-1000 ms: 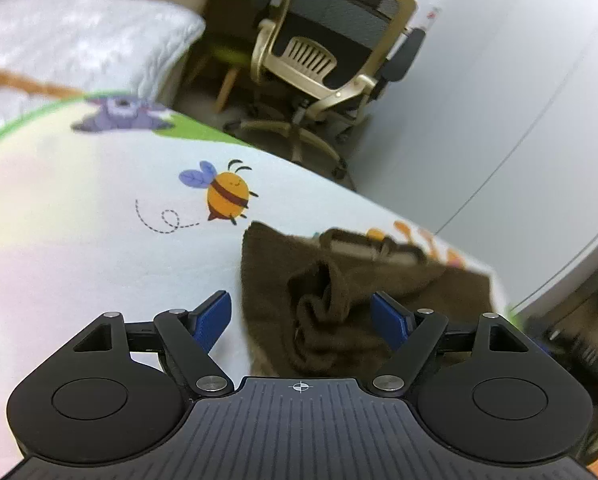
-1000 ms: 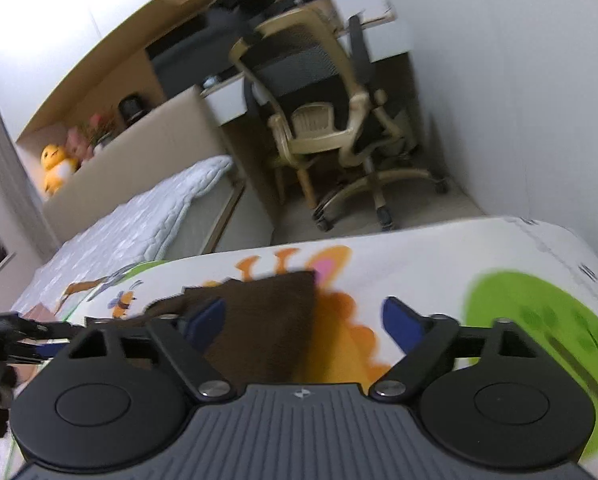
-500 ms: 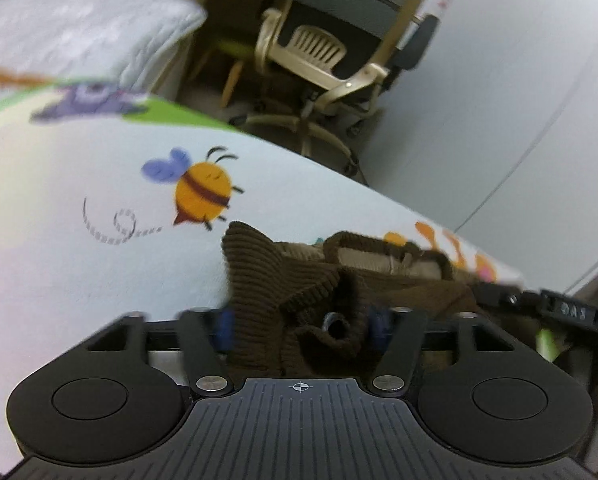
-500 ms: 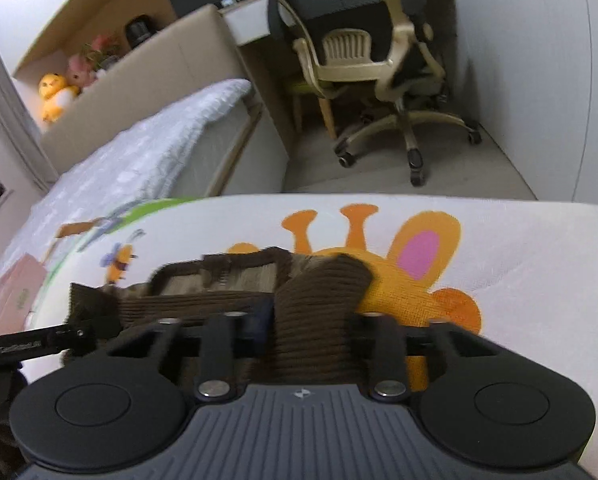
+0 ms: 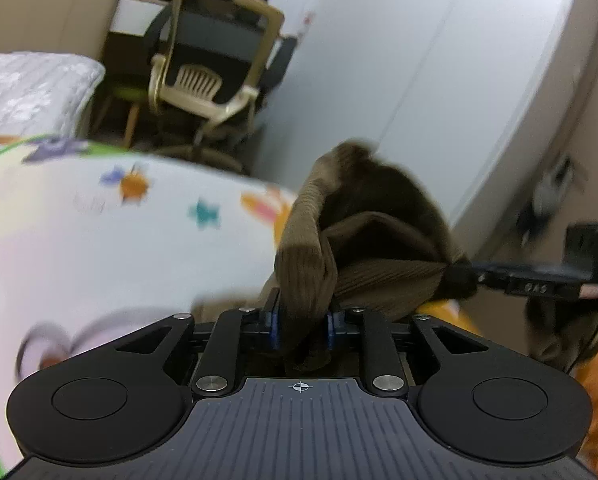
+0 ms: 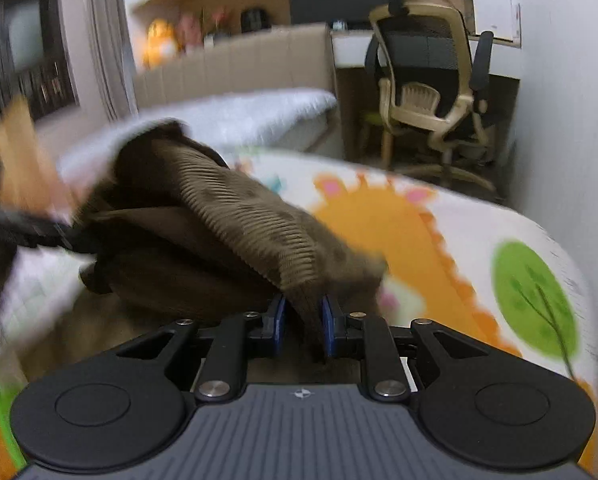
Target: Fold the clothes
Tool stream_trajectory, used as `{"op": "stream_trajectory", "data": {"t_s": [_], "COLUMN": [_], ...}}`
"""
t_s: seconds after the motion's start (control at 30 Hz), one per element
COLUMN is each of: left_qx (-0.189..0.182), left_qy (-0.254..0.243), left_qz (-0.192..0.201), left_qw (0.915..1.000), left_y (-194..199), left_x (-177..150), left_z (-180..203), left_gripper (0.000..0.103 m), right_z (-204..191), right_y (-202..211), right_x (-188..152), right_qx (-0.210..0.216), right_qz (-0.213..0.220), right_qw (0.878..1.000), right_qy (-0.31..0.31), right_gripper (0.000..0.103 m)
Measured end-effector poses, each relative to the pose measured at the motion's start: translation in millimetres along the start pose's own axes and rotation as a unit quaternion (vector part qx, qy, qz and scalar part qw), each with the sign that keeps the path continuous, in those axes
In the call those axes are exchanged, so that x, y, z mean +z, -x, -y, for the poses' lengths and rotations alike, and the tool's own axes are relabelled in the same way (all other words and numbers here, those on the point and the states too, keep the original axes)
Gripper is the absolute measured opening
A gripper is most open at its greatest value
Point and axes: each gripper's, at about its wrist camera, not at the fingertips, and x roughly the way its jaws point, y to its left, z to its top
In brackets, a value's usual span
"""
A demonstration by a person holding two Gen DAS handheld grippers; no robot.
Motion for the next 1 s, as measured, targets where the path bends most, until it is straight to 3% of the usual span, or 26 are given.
{"op": "stream_trajectory", "data": {"t_s": [0.1, 0.17, 0.23, 0.43, 0.57, 0.7, 0.73, 0.8, 0.87, 0.93, 1.0], "left_qx": [0.019, 0.020, 0.014, -0.041, -0.073, -0.091, -0.094, -0.092, -0.063, 0.006, 0.042], "left_qy": [-0.016, 0.000, 0.022, 0.116, 0.197, 0.244, 0.247, 0.245, 0.238, 0.207, 0.175], "left_qz": [-0.032, -0.045, -0.046, -0.003, 0.010, -0.023, -0.016, 0.036, 0.079, 0.094, 0.092], "left_qw": [0.9992, 0.9988, 0.9986, 0.9924, 0.9775, 0.9653, 0.9644, 0.9646, 0.9659, 0.9737, 0.9795], "left_y": [10.2, 17.7, 27.4, 52.9, 22.2, -35.0, -43.4, -42.5, -35.2, -27.6, -19.7], "left_x": [-37.0, -55.5, -65.8, -63.2, -49.3, -34.0, -25.3, -2.2, 20.1, 35.2, 37.2], "left_z": [3.3, -2.0, -9.6, -36.4, -52.6, -59.1, -58.7, -60.7, -65.7, -66.5, -65.8], "left_gripper": [0.032, 0.040, 0.057, 0.090, 0.093, 0.092, 0.091, 0.091, 0.090, 0.090, 0.090], "right_z": [-5.0, 1.1, 11.3, 38.2, 40.2, 16.2, 7.6, -6.7, -13.8, -16.0, -18.2], "right_y": [7.5, 16.9, 28.8, 53.5, 17.4, -22.1, -30.5, -44.4, -53.9, -53.1, -52.0], "right_x": [-34.4, -49.6, -59.6, -46.1, -26.7, -14.6, -13.3, -14.7, -21.0, -27.5, -33.9], "right_qx": [-0.035, -0.046, -0.050, 0.000, 0.014, 0.000, -0.014, -0.047, -0.064, -0.063, -0.062], "right_qz": [-0.025, -0.028, -0.023, 0.054, 0.074, 0.053, 0.042, 0.013, -0.016, -0.026, -0.035], "right_qw": [0.999, 0.999, 0.998, 0.989, 0.981, 0.988, 0.992, 0.996, 0.997, 0.997, 0.997], "right_qy": [0.012, -0.005, -0.035, -0.137, -0.180, -0.144, -0.121, -0.072, -0.047, -0.037, -0.028], "right_gripper": [0.020, 0.034, 0.064, 0.084, 0.085, 0.086, 0.089, 0.094, 0.096, 0.100, 0.103]}}
